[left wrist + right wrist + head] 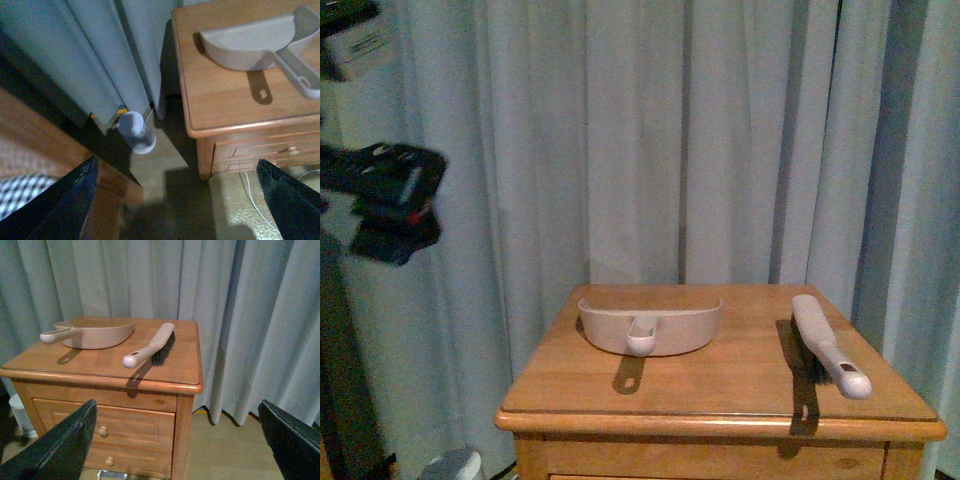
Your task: Clean up trash
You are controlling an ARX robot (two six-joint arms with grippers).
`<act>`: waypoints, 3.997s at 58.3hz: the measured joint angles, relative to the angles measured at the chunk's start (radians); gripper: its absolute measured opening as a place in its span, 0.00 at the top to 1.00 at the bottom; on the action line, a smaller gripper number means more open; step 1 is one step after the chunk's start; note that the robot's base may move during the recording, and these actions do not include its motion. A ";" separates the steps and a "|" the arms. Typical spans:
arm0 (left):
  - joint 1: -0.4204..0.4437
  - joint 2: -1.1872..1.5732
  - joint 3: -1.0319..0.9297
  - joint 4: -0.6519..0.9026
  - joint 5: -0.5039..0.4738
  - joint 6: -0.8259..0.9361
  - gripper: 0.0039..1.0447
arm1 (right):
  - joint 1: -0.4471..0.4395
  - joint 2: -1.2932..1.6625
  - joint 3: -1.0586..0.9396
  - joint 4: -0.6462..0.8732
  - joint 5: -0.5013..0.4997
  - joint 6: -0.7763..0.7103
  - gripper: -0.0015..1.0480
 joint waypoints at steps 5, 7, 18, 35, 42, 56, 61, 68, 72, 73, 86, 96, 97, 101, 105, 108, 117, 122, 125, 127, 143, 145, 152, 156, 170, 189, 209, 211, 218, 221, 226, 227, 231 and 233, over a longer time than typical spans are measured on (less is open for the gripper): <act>-0.059 0.118 0.152 -0.046 -0.033 0.029 0.07 | 0.000 0.000 0.000 0.000 0.000 0.000 0.07; -0.086 0.166 0.212 -0.067 -0.038 0.039 0.07 | 0.000 0.000 0.000 0.000 0.000 0.000 0.07; -0.207 0.391 0.462 -0.140 -0.068 0.019 0.07 | 0.000 0.000 0.000 0.000 0.000 0.000 0.07; -0.257 0.682 0.679 -0.160 -0.084 -0.061 0.07 | 0.000 0.000 0.000 0.000 0.000 0.000 0.07; -0.259 0.794 0.780 -0.191 -0.108 -0.069 0.07 | 0.000 0.000 0.000 0.000 0.000 0.000 0.07; -0.259 0.948 0.986 -0.266 -0.139 -0.069 0.07 | 0.000 0.000 0.000 0.000 0.000 0.000 0.07; -0.259 0.968 1.009 -0.284 -0.157 -0.071 0.07 | 0.000 0.000 0.000 0.000 0.000 0.000 0.07; -0.259 1.001 1.041 -0.312 -0.161 -0.093 0.07 | 0.000 0.000 0.000 0.000 0.000 0.000 0.07; -0.259 1.019 1.060 -0.330 -0.159 -0.109 0.07 | 0.000 0.000 0.000 0.000 0.000 0.000 0.07; -0.259 1.023 1.067 -0.335 -0.159 -0.117 0.07 | 0.000 0.000 0.000 0.000 0.000 0.000 0.07; -0.258 1.084 1.151 -0.383 -0.151 -0.170 0.07 | 0.000 0.000 0.000 0.000 0.000 0.000 0.07; -0.250 1.108 1.174 -0.395 -0.165 -0.175 0.07 | 0.000 0.000 0.000 0.000 0.000 0.000 0.07; -0.249 1.112 1.176 -0.396 -0.166 -0.175 0.07 | 0.000 0.000 0.000 0.000 0.000 0.000 0.07; -0.243 1.120 1.181 -0.396 -0.172 -0.174 0.07 | 0.000 0.000 0.000 0.000 0.000 0.000 0.07; -0.237 1.134 1.185 -0.399 -0.181 -0.171 0.07 | 0.000 0.000 0.000 0.000 0.000 0.000 0.07; -0.232 1.144 1.187 -0.400 -0.183 -0.166 0.07 | 0.000 0.000 0.000 0.000 0.000 0.000 0.07; -0.230 1.161 1.188 -0.399 -0.184 -0.163 0.07 | 0.000 0.000 0.000 0.000 0.000 0.000 0.07; -0.229 1.162 1.188 -0.392 -0.184 -0.162 0.07 | 0.000 0.000 0.000 0.000 0.000 0.000 0.07; -0.229 1.162 1.188 -0.388 -0.183 -0.161 0.07 | 0.000 0.000 0.000 0.000 0.000 0.000 0.07; -0.229 1.162 1.187 -0.386 -0.183 -0.160 0.07 | 0.000 0.000 0.000 0.000 0.000 0.000 0.07; -0.226 1.162 1.118 -0.361 -0.175 -0.153 0.07 | 0.000 0.000 0.000 0.000 0.000 0.000 0.07; -0.226 1.162 1.118 -0.360 -0.175 -0.153 0.07 | 0.000 0.000 0.000 0.000 0.000 0.000 0.07; -0.226 1.162 1.118 -0.359 -0.172 -0.151 0.07 | 0.000 0.000 0.000 0.000 0.000 0.000 0.07; -0.226 1.162 1.118 -0.358 -0.173 -0.147 0.10 | 0.000 0.000 0.000 0.000 0.000 0.000 0.07; -0.224 1.160 1.116 -0.344 -0.185 -0.132 0.39 | 0.000 0.000 0.000 0.000 0.000 0.000 0.07; -0.214 1.121 1.073 -0.299 -0.169 -0.130 0.39 | 0.000 0.000 0.000 0.000 0.000 0.000 0.07; -0.193 0.777 0.772 -0.012 -0.130 -0.013 0.39 | 0.000 0.000 0.000 0.000 0.000 0.000 0.07; -0.187 0.736 0.739 0.014 -0.114 -0.004 0.39 | 0.000 0.000 0.000 0.000 0.000 0.000 0.07; -0.161 0.547 0.550 0.191 -0.089 0.101 0.39 | 0.000 0.000 0.000 0.000 0.000 0.000 0.07; -0.150 0.469 0.465 0.263 -0.060 0.148 0.39 | 0.000 0.000 0.000 0.000 0.000 0.000 0.07; -0.134 0.278 0.273 0.405 0.002 0.228 0.39 | 0.000 0.000 0.000 0.000 0.000 0.000 0.07; -0.132 0.259 0.256 0.414 0.009 0.229 0.39 | 0.000 0.000 0.000 0.000 0.000 0.000 0.07; -0.118 0.124 0.138 0.468 0.055 0.254 0.39 | 0.000 0.000 0.000 0.000 0.000 0.000 0.07; -0.111 0.066 0.088 0.486 0.069 0.269 0.39 | 0.000 0.000 0.000 0.000 0.000 0.000 0.07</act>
